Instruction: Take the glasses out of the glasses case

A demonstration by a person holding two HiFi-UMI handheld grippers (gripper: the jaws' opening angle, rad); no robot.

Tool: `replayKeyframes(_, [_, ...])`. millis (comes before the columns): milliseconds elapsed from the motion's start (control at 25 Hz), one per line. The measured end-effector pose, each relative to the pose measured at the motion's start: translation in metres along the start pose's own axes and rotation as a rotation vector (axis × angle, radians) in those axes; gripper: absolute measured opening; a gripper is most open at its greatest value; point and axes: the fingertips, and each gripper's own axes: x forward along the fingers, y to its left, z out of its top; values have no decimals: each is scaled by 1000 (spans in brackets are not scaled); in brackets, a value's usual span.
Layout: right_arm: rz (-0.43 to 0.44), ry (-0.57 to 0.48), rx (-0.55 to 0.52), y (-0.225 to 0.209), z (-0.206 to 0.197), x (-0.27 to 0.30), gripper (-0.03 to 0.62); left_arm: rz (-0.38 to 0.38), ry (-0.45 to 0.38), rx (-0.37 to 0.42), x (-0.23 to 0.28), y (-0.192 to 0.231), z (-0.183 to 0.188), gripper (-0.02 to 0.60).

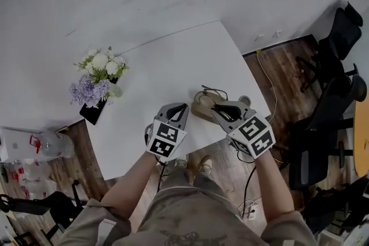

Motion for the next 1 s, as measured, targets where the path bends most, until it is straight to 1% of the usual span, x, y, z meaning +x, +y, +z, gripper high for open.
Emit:
replayKeyframes(160, [-88,-134,-49,-13,44,-42,58,19,-75,38,-16,7,41,20])
replayKeyframes(320, [-152,-244,-96,-15,81,-85,58,34,-141,61,-35,9,77,20])
replayKeyframes(440, [-197,-330,-145,-13,104,-121,58,22,-193,71,-52,1,107,20])
replayKeyframes(520, [-244,-387,-175,-11,116,-145,58,15,-238,100,-65,-6,129,20])
replayKeyframes(640, [-300,-465,-185,-4,129,-175,58,20,-308,141,-90,-11,157,20])
replayKeyframes(800, [-355,-558,-173,3,136,-214,58,16,-383,184,-119,-26,188,20])
replayKeyframes(920, [-380,-613,-159,12,138,-234,58,7,-439,190,-138,-36,204,20])
replayKeyframes(1000, [-379,-644,-132,18,136,-245,59,7,-475,181,-150,-42,213,20])
